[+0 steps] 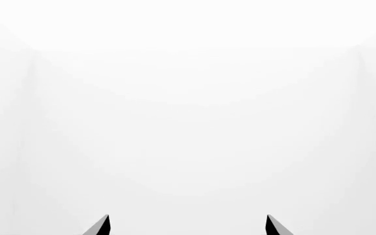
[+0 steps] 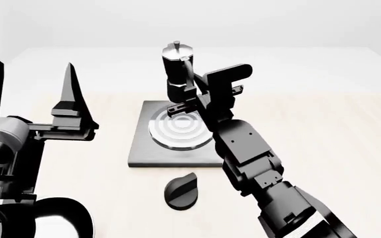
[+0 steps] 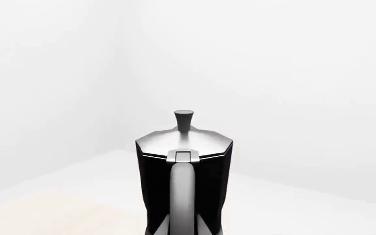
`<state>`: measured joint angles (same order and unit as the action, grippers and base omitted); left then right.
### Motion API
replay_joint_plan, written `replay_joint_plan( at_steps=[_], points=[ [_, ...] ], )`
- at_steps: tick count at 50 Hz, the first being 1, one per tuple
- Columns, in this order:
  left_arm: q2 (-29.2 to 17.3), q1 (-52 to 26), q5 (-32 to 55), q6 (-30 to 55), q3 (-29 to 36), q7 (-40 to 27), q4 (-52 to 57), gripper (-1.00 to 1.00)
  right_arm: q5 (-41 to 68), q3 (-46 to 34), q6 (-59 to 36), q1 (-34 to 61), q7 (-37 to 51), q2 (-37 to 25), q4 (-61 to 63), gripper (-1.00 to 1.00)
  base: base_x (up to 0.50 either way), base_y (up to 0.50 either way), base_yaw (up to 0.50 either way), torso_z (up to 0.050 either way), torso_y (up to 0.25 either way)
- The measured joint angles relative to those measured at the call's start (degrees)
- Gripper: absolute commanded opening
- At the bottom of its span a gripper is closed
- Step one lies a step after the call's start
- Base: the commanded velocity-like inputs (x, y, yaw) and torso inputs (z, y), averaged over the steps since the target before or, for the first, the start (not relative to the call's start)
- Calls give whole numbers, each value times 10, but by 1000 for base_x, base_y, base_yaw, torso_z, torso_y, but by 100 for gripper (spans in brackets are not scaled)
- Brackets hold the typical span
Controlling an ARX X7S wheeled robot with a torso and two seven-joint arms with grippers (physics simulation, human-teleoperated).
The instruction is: Turn on the stove and put the moka pot on it.
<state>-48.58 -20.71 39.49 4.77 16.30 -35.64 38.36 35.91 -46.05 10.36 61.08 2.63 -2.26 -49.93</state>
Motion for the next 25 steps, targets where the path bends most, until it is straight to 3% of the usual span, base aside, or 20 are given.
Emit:
replay_joint_plan(
  at_steps=[25],
  points=[
    [2,4,1,-1,0,0,-2,100,53,-18,38,-14,-3,12,-40,-100,0,0,0,0,1]
  ],
)
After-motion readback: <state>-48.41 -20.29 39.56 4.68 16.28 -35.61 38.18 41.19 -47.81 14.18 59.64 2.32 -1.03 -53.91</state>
